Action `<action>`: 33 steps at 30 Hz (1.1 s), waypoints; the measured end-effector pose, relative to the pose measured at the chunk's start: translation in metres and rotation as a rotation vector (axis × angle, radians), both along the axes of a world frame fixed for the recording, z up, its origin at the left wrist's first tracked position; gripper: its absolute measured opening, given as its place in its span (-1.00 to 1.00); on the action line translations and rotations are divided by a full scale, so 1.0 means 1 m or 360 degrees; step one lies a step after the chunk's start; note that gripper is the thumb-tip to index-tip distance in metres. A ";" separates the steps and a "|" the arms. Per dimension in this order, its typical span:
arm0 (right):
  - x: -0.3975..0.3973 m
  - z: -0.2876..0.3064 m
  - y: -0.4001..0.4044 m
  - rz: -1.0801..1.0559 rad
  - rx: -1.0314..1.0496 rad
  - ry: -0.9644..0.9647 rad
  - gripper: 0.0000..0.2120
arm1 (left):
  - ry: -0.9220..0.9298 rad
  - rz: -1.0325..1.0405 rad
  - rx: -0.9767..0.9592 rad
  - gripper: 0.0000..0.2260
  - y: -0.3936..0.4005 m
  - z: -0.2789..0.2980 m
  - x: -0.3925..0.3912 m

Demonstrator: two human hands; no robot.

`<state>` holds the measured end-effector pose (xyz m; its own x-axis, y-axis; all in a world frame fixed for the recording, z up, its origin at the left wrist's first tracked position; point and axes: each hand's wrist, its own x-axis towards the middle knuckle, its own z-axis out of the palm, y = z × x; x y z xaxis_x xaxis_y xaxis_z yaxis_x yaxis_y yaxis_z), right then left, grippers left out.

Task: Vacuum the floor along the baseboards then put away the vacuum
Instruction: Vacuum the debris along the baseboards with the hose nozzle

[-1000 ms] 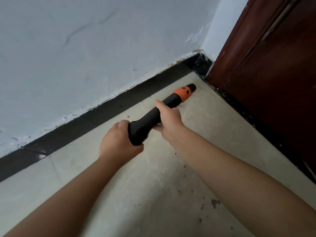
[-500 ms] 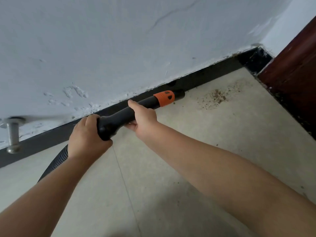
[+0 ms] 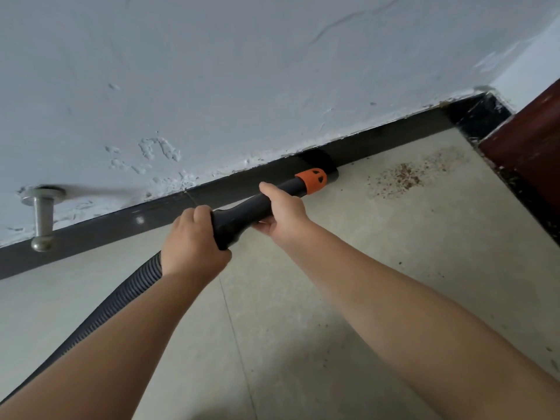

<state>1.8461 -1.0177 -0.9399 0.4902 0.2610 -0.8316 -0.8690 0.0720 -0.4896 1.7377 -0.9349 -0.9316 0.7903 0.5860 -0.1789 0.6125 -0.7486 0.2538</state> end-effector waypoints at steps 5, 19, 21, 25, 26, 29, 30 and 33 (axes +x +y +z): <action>0.036 -0.002 -0.031 -0.0066 -0.0094 -0.0060 -0.46 | 0.0006 -0.0104 -0.0041 -0.60 -0.035 -0.003 0.035; 0.044 0.007 -0.051 -0.0093 0.0004 -0.0157 -0.47 | -0.0259 -0.0029 -0.0182 -0.51 -0.050 -0.002 0.040; 0.024 0.009 -0.036 -0.0076 0.0011 -0.0105 -0.45 | -0.0238 -0.0012 -0.0140 -0.50 -0.031 0.001 0.021; -0.016 0.011 -0.010 -0.0038 0.0051 0.0048 -0.41 | -0.0090 -0.0020 -0.0082 -0.49 0.002 0.006 -0.011; -0.023 0.011 -0.006 -0.0035 0.0056 0.0062 -0.41 | -0.0066 -0.0009 -0.0084 -0.48 0.007 0.006 -0.016; -0.029 0.010 -0.001 -0.0046 0.0069 0.0096 -0.43 | 0.0009 -0.0010 -0.0086 -0.47 0.013 0.005 -0.022; -0.028 0.009 -0.003 -0.0053 0.0073 0.0115 -0.44 | 0.0022 -0.0024 -0.0080 -0.48 0.011 0.004 -0.021; -0.022 0.006 -0.009 -0.0008 0.0056 0.0116 -0.46 | 0.0003 -0.0021 -0.0059 -0.51 0.003 0.002 -0.019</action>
